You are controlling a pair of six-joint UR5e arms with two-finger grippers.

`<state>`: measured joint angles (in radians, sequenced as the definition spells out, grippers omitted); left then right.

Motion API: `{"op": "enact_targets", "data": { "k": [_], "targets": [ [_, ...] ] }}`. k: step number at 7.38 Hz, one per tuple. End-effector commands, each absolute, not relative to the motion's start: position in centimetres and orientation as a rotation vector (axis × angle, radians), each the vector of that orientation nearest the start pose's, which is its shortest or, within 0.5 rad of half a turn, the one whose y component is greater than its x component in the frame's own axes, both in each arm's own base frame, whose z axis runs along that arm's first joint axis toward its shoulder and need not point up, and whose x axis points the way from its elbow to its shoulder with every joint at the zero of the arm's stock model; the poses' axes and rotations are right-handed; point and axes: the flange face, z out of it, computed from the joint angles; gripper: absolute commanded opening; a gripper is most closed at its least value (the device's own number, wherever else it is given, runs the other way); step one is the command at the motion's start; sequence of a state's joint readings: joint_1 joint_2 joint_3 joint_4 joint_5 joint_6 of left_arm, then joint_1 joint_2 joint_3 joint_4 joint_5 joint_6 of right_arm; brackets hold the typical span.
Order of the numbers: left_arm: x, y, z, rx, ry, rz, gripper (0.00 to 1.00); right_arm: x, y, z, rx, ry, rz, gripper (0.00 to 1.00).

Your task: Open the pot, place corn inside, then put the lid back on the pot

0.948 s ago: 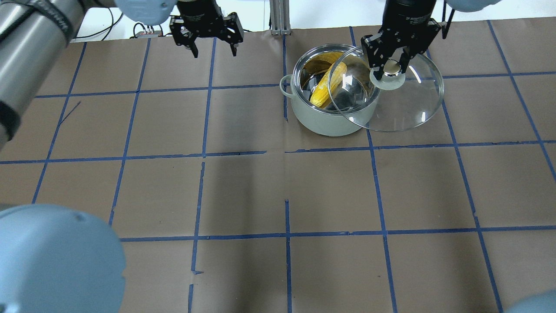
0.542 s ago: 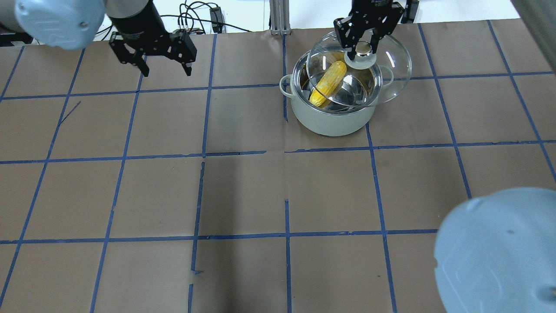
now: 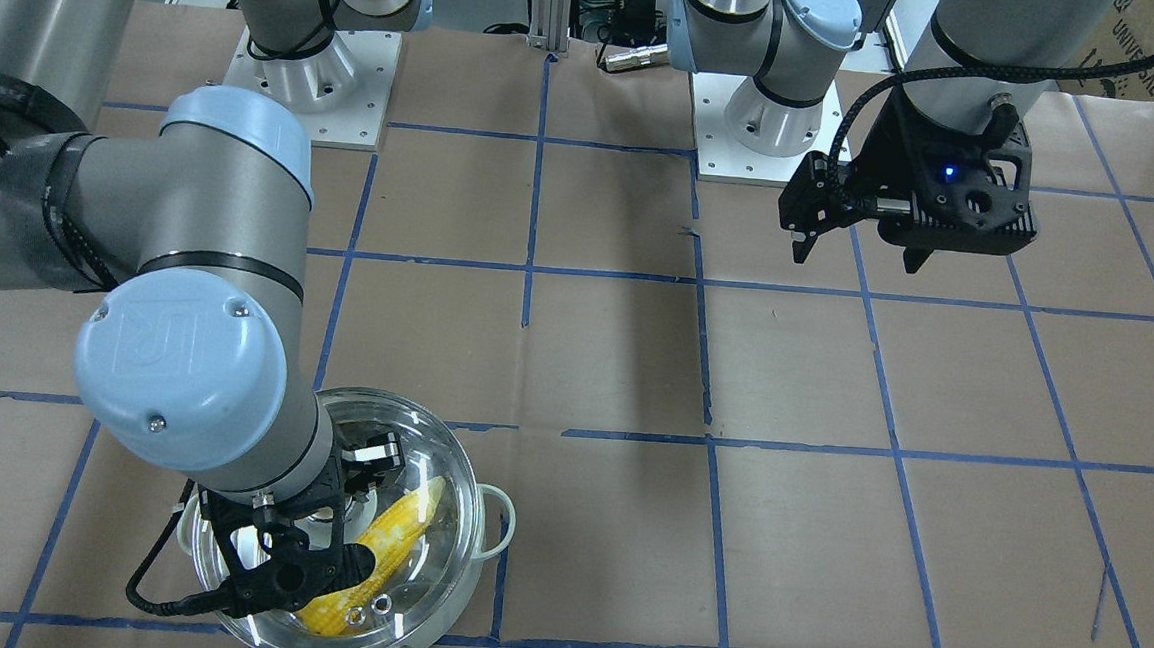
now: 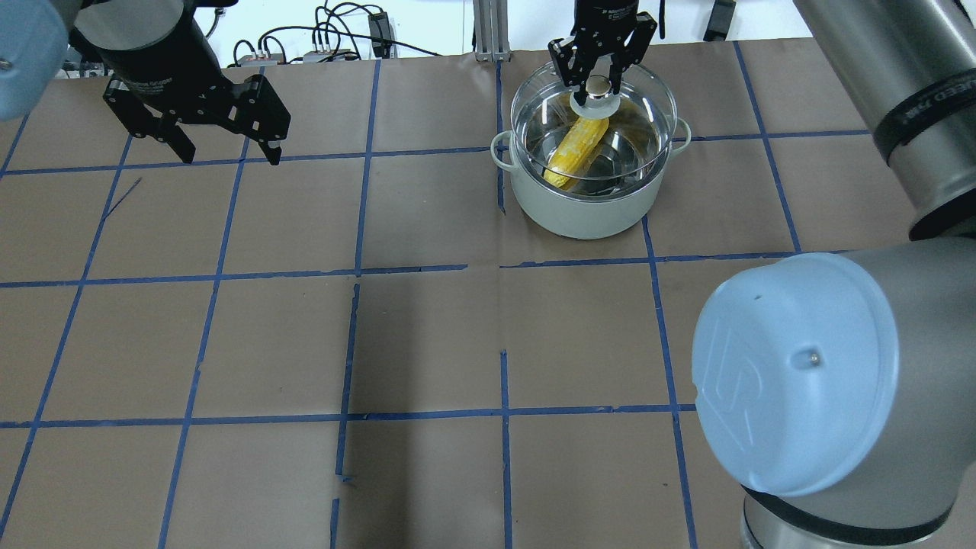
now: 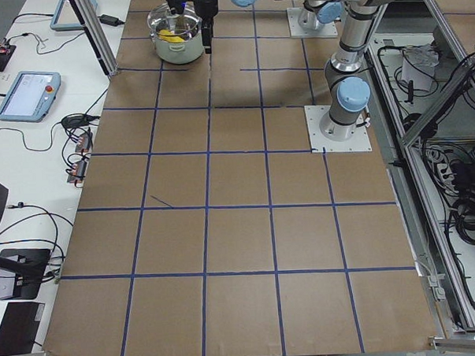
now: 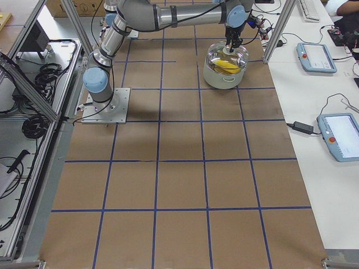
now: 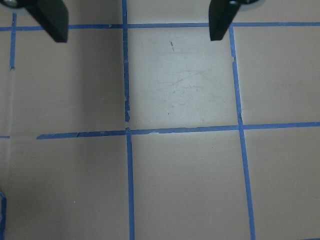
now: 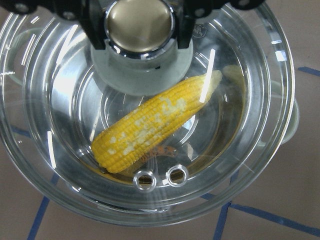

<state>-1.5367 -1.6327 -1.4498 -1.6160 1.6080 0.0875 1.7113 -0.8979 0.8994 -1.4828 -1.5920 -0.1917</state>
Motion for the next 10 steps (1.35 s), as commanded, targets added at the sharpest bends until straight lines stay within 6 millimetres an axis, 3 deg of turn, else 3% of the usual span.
{"op": "enact_targets", "data": {
  "k": [1, 3, 10],
  "targets": [
    [-9.7, -52.3, 52.0, 0.082, 3.13, -0.056, 1.0, 23.4, -72.0, 37.8, -0.525, 3.111, 0.178, 0.27],
    [-9.2, -51.3, 52.4, 0.048, 3.13, -0.071, 1.0, 23.5, -71.9, 37.4, -0.525, 3.11, 0.19, 0.27],
    [-9.2, -51.7, 51.7, 0.05, 3.127, -0.051, 1.0, 23.5, -72.2, 36.5, -0.525, 3.109, 0.209, 0.27]
  ]
}}
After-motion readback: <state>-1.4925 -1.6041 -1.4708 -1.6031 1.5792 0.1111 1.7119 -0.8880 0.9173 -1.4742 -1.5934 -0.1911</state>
